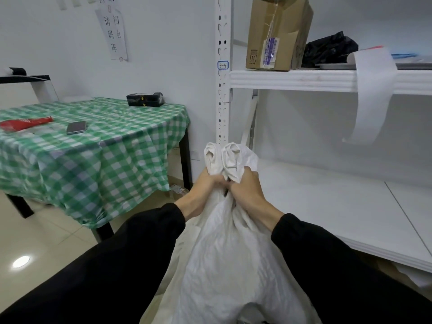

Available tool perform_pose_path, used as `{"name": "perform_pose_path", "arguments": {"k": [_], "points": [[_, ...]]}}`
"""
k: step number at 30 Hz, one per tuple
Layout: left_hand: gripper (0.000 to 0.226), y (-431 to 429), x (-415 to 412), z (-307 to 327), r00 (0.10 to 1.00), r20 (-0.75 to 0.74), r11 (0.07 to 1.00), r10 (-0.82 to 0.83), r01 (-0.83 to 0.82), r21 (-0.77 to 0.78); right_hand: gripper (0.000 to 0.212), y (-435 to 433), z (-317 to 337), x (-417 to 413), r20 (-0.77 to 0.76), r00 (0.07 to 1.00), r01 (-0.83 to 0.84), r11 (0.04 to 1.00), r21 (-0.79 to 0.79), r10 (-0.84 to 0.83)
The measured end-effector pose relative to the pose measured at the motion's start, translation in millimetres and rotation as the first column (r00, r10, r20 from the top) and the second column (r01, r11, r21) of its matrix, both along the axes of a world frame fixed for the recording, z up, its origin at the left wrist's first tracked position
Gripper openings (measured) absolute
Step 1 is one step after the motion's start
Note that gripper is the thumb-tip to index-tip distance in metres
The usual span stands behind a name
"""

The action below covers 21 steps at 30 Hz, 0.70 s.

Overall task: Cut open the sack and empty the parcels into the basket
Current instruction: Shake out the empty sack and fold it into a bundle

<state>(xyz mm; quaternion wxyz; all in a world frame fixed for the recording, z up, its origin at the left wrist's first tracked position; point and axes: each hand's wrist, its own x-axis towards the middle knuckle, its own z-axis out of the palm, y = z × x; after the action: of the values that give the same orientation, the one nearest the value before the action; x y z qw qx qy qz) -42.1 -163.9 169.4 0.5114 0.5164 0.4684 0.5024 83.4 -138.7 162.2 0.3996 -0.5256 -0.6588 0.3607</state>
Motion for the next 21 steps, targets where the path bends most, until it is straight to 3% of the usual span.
{"name": "perform_pose_path", "arguments": {"k": [3,5,8,10,12,14,17,21], "points": [[0.041,-4.5,-1.6,11.9,0.992,0.123,0.995,-0.012,0.024,-0.095,0.012,-5.4,1.0,7.4,0.019,0.989,-0.15,0.986,0.073,0.149],[0.027,0.0,-0.2,11.8,0.986,0.122,0.992,0.117,-0.11,-0.055,0.028,-12.5,3.8,10.3,-0.041,0.961,-0.269,0.961,0.065,0.272],[0.049,14.8,-9.2,1.0,0.91,0.171,0.926,0.376,-0.368,-0.079,0.064,-12.9,2.0,8.2,-0.06,0.897,-0.436,0.899,0.037,0.437],[0.046,24.1,-20.3,-7.1,0.861,0.143,0.873,0.488,-0.481,-0.081,0.077,-7.8,-2.2,7.8,-0.073,0.872,-0.485,0.874,-0.005,0.483],[0.021,20.7,-25.6,-1.3,0.811,0.124,0.821,0.572,-0.566,-0.082,0.086,-2.9,-6.5,10.7,-0.033,0.884,-0.468,0.883,-0.049,0.467],[0.01,17.8,-30.1,5.8,0.755,0.167,0.772,0.634,-0.629,-0.087,0.097,1.3,-13.4,13.0,0.076,0.903,-0.421,0.906,-0.043,0.423],[0.013,17.7,-43.5,12.6,0.7,0.203,0.728,0.685,-0.673,-0.132,0.116,2.5,-21.1,11.2,0.235,0.9,-0.367,0.929,-0.043,0.366],[0.028,13.9,-53.4,20.9,0.615,0.294,0.679,0.731,-0.698,-0.228,0.128,0.2,-25.8,11.1,0.204,0.926,-0.265,0.931,-0.253,0.319]]}}
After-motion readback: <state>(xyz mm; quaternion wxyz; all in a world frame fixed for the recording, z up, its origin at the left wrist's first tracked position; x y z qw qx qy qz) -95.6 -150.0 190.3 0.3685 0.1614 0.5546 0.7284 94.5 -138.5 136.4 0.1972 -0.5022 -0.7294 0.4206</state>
